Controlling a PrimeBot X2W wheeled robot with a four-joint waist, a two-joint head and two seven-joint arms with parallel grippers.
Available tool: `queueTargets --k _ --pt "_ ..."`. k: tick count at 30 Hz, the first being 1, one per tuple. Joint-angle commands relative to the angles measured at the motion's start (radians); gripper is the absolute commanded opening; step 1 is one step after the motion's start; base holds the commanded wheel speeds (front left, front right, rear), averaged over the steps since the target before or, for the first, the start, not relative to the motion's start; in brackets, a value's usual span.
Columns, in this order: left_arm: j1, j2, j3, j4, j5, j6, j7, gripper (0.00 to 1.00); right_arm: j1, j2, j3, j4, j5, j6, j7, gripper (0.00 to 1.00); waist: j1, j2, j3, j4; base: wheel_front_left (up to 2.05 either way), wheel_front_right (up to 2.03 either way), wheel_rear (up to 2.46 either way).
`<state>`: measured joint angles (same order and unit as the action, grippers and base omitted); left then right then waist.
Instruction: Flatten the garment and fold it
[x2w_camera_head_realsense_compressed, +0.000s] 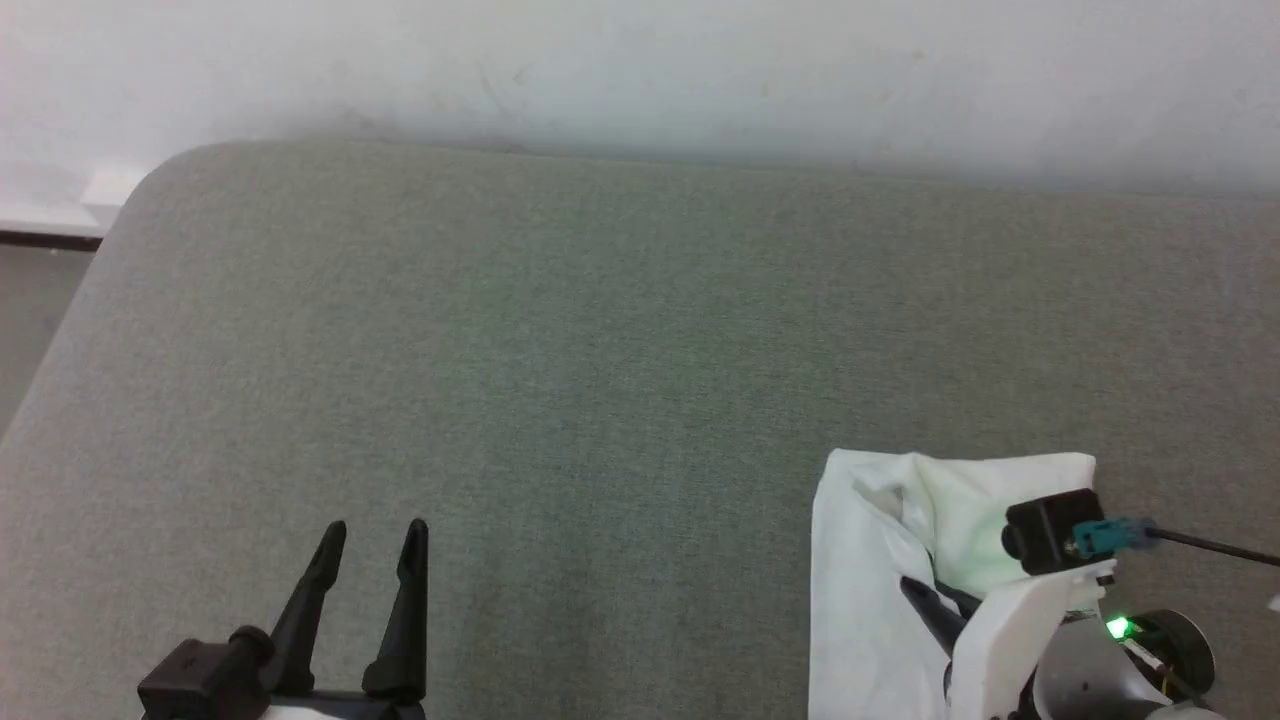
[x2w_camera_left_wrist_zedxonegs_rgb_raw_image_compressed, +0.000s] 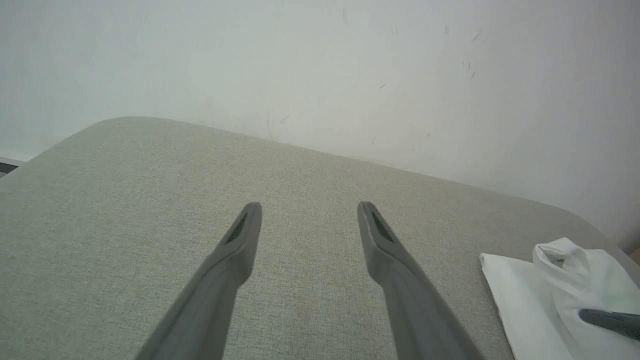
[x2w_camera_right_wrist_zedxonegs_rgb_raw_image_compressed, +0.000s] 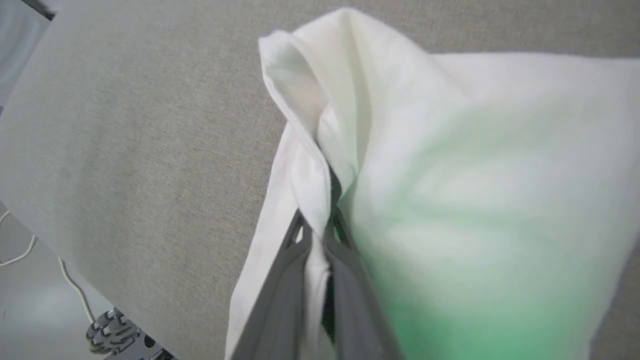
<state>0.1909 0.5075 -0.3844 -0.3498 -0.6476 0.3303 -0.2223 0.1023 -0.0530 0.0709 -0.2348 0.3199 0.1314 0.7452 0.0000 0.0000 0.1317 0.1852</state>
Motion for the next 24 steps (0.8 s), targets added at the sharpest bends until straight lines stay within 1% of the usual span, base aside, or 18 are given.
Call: queueTargets --k 1,6,9,10,11,12,13,15,18,21,24 --pt "-0.023 -0.007 -0.005 0.009 -0.009 -0.007 -0.008 1.0 -0.022 0.002 0.002 0.033 -0.025 -0.001 -0.003 0.0 0.0 0.0 0.02 0.031 0.0 0.0 0.0" --pt "-0.034 -0.022 -0.014 0.027 -0.012 -0.013 -0.011 1.0 -0.06 0.003 0.018 0.137 -0.092 -0.001 0.005 0.0 0.0 0.0 0.023 0.05 0.0 0.0 0.0" --pt "-0.035 -0.029 -0.016 0.035 -0.013 -0.015 -0.013 1.0 -0.082 0.003 0.035 0.187 -0.105 -0.001 -0.007 0.0 0.0 0.0 0.021 0.052 0.0 0.0 0.0" --pt "-0.036 -0.03 -0.018 0.038 -0.013 -0.016 -0.014 1.0 -0.088 0.003 0.041 0.201 -0.107 -0.001 -0.01 0.13 0.0 0.0 0.02 0.051 0.0 0.0 0.0" --pt "-0.037 -0.032 -0.02 0.041 -0.014 -0.018 -0.014 1.0 -0.093 0.003 0.047 0.211 -0.107 -0.001 -0.013 0.35 0.0 0.0 0.018 0.05 0.0 0.0 0.0" --pt "-0.037 -0.033 -0.021 0.043 -0.015 -0.019 -0.014 1.0 -0.096 0.003 0.056 0.218 -0.102 -0.001 -0.013 0.69 0.0 0.0 0.015 0.047 0.0 0.0 0.0" --pt "-0.036 -0.034 -0.021 0.045 -0.016 -0.018 -0.014 1.0 -0.099 0.003 0.065 0.221 -0.095 -0.001 -0.01 1.0 0.0 0.0 0.012 0.043 0.0 0.0 0.0" --pt "-0.034 -0.032 -0.02 0.046 -0.017 -0.017 -0.013 1.0 -0.105 0.003 0.078 0.21 -0.08 -0.001 -0.006 1.0 0.0 0.0 0.007 0.03 0.0 0.0 0.0" --pt "-0.031 -0.027 -0.02 0.044 -0.017 -0.016 -0.009 1.0 -0.106 0.003 0.056 0.154 -0.046 -0.001 -0.015 1.0 0.0 0.0 0.003 0.01 0.0 0.0 0.0" --pt "-0.029 -0.023 -0.017 0.036 -0.016 -0.011 -0.007 1.0 -0.089 0.003 -0.004 0.063 -0.037 -0.001 -0.025 1.0 0.0 0.0 0.006 -0.008 0.0 0.0 0.0" --pt "-0.03 -0.018 -0.015 0.025 -0.014 -0.008 -0.005 1.0 -0.045 0.003 -0.086 -0.05 -0.037 -0.001 -0.024 1.0 0.0 0.0 0.018 -0.024 0.0 0.0 0.0"
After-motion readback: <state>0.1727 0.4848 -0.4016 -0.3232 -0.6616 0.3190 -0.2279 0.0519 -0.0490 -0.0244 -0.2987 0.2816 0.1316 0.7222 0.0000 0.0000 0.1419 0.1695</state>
